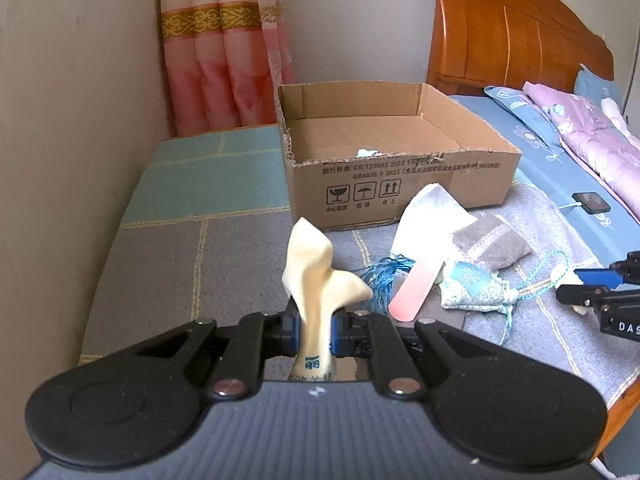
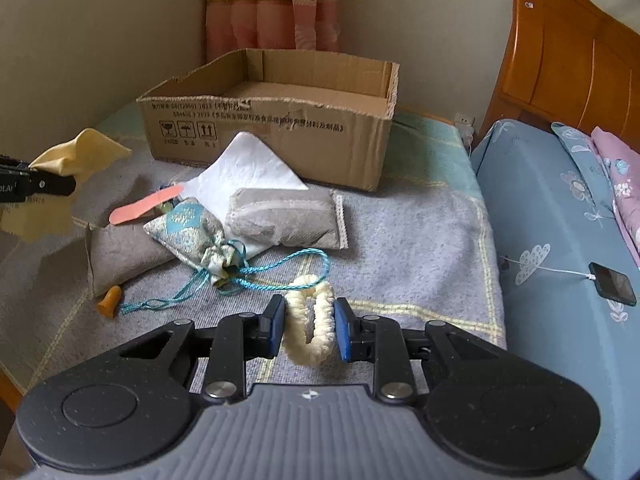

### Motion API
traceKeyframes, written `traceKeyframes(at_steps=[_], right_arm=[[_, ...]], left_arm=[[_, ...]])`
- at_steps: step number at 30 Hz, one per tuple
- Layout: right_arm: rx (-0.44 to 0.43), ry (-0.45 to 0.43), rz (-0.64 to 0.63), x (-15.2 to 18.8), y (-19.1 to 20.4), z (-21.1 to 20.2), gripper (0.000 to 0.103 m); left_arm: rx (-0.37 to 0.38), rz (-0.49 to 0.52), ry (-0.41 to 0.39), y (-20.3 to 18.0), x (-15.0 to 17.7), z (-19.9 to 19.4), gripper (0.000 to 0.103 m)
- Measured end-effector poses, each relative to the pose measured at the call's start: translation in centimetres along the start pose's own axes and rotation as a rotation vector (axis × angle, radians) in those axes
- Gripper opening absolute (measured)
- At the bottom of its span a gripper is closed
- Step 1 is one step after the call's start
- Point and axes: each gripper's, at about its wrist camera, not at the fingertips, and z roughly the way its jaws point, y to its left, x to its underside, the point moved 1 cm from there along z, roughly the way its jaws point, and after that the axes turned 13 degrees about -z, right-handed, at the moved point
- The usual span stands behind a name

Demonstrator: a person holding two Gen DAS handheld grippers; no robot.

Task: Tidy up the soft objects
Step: 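Carry the yellow cloth and cream scrunchie into the box and release both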

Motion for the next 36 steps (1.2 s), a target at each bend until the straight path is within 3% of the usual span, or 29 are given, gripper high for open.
traceKeyframes(at_steps=[25,36], right_arm=[[-0.015,-0.076,-0.034,-2.4,-1.1,-2.5,0.031],[-0.018,-0.199,-0.105,-9.8,-3.5,-1.5,0.031]], left_arm=[[0.002,0.048,-0.018,-1.2,-2.0,-1.5,0.011],[0.004,0.073,-0.053,-2.2,-4.6,-1.2,0.011]])
